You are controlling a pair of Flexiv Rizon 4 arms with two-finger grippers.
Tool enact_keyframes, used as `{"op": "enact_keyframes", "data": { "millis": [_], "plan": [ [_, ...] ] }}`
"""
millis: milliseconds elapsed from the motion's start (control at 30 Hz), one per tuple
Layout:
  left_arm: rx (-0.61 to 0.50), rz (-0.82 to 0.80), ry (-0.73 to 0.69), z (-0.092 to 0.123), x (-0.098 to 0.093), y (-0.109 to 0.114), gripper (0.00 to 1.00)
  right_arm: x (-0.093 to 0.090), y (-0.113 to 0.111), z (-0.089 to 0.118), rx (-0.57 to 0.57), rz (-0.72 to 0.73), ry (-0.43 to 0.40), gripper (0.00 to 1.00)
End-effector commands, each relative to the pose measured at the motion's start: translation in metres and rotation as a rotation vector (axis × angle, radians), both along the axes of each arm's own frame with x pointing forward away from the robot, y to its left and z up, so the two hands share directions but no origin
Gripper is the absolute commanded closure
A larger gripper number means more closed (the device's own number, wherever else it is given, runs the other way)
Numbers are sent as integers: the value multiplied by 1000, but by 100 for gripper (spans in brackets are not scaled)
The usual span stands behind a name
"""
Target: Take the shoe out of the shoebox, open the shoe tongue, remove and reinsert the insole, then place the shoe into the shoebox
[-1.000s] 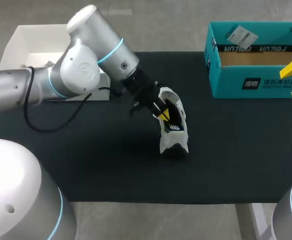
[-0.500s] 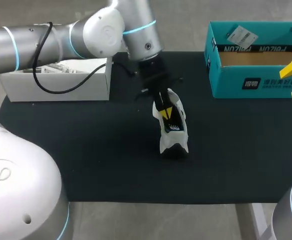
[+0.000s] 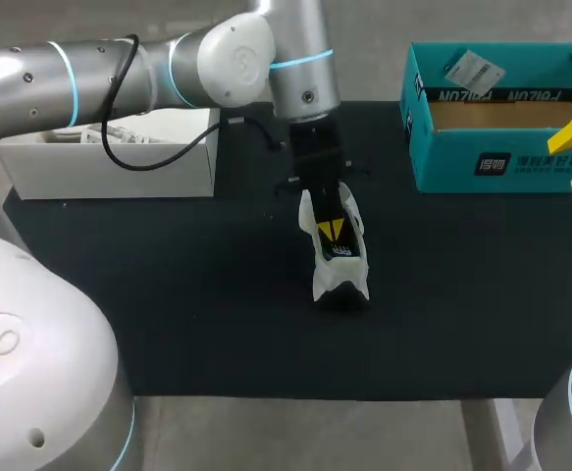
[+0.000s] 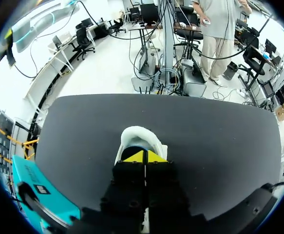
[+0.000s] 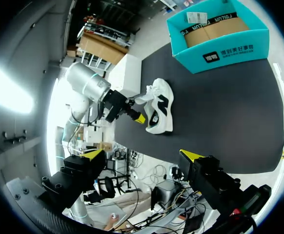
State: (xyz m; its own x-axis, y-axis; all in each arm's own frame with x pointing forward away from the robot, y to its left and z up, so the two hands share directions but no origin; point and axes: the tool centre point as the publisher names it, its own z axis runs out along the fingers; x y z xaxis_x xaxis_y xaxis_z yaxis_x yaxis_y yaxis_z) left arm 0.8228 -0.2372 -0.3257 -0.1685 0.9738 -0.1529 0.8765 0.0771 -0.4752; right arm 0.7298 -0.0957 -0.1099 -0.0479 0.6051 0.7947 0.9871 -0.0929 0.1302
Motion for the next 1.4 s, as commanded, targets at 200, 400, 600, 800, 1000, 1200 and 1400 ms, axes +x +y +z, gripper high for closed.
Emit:
{"op": "enact_keyframes", "data": {
  "millis": [200, 400, 600, 800, 1000, 1200, 1400],
  "plan": [
    [2, -7, -64, -12, -12, -4, 100, 0, 0, 0, -1, -1, 1, 0],
    [24, -18, -93, -28, -15, -7, 100, 0, 0, 0, -1, -1, 1, 0],
    [15, -2, -92, -39, -14, -8, 100, 0, 0, 0, -1, -1, 1, 0],
    [1, 35, -79, -51, -14, -6, 100, 0, 0, 0, -1, -1, 1, 0],
    [27, 35, -110, -55, -13, -4, 100, 0, 0, 0, -1, -1, 1, 0],
    [3, 91, -178, -39, 7, 3, 100, 0, 0, 0, -1, -1, 1, 0],
    [43, 70, -253, -51, 6, 0, 100, 0, 0, 0, -1, -1, 1, 0]
  ]
}}
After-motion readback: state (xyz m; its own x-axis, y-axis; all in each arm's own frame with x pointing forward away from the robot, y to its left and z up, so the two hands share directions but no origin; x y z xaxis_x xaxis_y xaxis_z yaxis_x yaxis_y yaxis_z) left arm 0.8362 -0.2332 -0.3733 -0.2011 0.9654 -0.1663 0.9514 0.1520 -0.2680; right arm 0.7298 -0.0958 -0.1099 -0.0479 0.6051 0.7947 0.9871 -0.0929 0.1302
